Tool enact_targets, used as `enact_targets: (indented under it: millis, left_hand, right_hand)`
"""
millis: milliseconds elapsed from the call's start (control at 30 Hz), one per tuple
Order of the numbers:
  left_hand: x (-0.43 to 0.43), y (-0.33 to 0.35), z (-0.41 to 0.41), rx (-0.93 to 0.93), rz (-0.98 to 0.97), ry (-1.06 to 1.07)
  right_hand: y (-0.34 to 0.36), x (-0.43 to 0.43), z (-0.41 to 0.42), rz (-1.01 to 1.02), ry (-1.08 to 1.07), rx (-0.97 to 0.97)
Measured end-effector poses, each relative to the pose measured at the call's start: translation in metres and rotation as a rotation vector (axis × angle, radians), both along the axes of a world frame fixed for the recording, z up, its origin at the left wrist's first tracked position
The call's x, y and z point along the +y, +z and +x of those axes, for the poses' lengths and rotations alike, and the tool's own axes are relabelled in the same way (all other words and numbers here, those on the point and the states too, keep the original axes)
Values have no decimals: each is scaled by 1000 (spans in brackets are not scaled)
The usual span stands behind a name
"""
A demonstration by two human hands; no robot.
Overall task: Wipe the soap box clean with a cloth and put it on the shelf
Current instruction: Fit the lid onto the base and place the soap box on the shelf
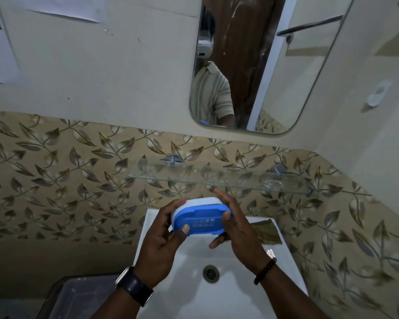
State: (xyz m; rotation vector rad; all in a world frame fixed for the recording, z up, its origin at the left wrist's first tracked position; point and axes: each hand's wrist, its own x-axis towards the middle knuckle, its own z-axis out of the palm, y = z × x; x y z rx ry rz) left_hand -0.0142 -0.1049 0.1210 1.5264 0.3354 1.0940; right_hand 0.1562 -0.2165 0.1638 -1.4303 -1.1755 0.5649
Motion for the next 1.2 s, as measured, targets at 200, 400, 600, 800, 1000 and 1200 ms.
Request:
enact_targets:
  millis: [200,400,600,800,1000,1200]
  left_hand:
    - [-16,12,10,-20,-38,-27]
    - [-19,18,15,-11,3,44]
    - [2,39,6,125,290,18]
    - [9,64,9,80,495,45]
    - [10,73,9,87,619,21]
    - [20,76,9,128,622,-62]
  right_hand:
    - [3,-1,-16,100,-77,152]
    - [5,-2,-21,153,-117,-16]
    - [31,-15,10,78,-41,-551]
    - [57,-22,27,168,-10,-707]
    - [66,-30,37,257,-58,-922]
    - [72,-35,39,267,-55,-923]
